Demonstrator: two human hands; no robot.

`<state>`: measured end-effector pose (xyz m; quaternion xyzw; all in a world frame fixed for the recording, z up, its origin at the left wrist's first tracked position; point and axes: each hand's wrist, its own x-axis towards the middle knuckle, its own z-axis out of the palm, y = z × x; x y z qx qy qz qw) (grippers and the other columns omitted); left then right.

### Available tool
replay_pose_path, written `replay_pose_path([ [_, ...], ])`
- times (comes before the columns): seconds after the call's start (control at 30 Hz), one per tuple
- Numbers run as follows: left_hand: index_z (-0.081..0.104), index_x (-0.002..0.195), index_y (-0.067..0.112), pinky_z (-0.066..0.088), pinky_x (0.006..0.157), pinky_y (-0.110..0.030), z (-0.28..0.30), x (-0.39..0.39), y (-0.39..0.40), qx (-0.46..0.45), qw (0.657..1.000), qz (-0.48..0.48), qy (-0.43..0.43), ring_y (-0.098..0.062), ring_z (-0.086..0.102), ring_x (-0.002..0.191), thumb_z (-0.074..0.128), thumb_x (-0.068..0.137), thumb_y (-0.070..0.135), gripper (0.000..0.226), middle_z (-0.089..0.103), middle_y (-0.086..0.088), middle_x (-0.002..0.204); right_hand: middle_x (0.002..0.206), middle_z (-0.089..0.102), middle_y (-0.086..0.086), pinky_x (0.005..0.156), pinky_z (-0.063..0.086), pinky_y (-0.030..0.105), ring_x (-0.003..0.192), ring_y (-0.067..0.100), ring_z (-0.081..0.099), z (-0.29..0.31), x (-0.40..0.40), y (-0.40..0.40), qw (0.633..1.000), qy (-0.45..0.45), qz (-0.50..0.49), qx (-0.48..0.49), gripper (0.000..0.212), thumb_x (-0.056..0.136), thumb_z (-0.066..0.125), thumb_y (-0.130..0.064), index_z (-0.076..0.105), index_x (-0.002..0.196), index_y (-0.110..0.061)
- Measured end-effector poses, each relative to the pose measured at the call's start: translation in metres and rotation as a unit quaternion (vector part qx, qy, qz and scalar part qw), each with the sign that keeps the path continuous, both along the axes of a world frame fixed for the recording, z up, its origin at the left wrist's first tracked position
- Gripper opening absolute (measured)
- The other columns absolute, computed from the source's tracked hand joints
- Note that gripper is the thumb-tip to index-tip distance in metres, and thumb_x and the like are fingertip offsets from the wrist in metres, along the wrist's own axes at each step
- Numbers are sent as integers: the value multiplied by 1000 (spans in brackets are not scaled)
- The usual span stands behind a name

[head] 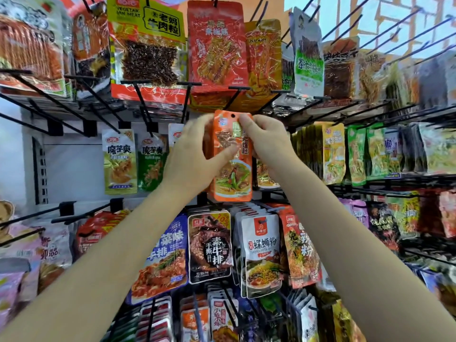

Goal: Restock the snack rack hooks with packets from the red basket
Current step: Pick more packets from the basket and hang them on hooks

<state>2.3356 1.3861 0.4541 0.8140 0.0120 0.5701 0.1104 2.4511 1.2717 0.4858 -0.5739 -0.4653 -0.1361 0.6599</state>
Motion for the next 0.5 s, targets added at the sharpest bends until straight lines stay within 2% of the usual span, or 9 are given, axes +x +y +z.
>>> replay_pose_path([
  [0.07, 32, 155, 23, 28, 116, -35, -3, 2, 8, 143, 985, 97, 25, -17, 33, 145, 58, 92, 60, 78, 36, -1, 159, 66, 55, 3, 59, 40, 30, 60, 16, 51, 2, 5, 0, 1000, 11, -15, -6, 40, 102, 54, -39, 62, 79, -7],
  [0.17, 20, 161, 26, 14, 123, -48, -4, 5, 15, 191, 962, 164, 101, -21, 8, 156, 41, 92, 68, 83, 11, 2, 170, 69, 49, 9, 61, 37, 34, 63, 21, 47, 6, 8, 4, 999, 5, -35, -16, 51, 101, 53, -45, 57, 83, 3],
  [0.2, 17, 161, 27, 11, 123, -48, -4, 6, 16, 191, 960, 172, 112, -20, 5, 156, 38, 92, 69, 84, 7, 3, 170, 73, 51, 11, 63, 39, 35, 66, 22, 49, 8, 8, 6, 999, 4, -44, -20, 56, 101, 53, -46, 58, 90, 9],
  [0.27, 15, 162, 27, 9, 124, -48, -3, 6, 19, 192, 958, 179, 113, -20, 2, 157, 39, 93, 67, 83, 6, 4, 170, 76, 54, 12, 66, 42, 36, 68, 23, 52, 11, 13, 9, 998, 2, -55, -28, 56, 101, 53, -45, 60, 100, 11],
  [0.37, 14, 162, 27, 8, 124, -47, -3, 5, 21, 200, 951, 199, 125, -20, 1, 157, 40, 94, 66, 82, 6, 3, 170, 66, 49, 4, 61, 36, 30, 60, 17, 46, 10, 17, 12, 994, -44, -90, -50, 44, 101, 56, -38, 55, 77, -1],
  [0.43, 12, 162, 28, 7, 125, -49, -3, 7, 23, 212, 941, 220, 143, -21, -2, 157, 38, 95, 67, 82, 4, 3, 170, 69, 46, -7, 54, 32, 27, 58, 8, 42, 6, 16, 11, 975, -123, -175, -54, 29, 98, 62, -36, 51, 88, -11],
  [0.5, 11, 162, 30, 6, 125, -51, -4, 8, 23, 228, 932, 235, 157, -21, -4, 157, 38, 96, 66, 80, 3, 2, 171, 80, 50, -8, 51, 32, 24, 64, 9, 46, -3, 15, 5, 938, -211, -273, -25, 28, 96, 66, -35, 50, 104, -13],
])
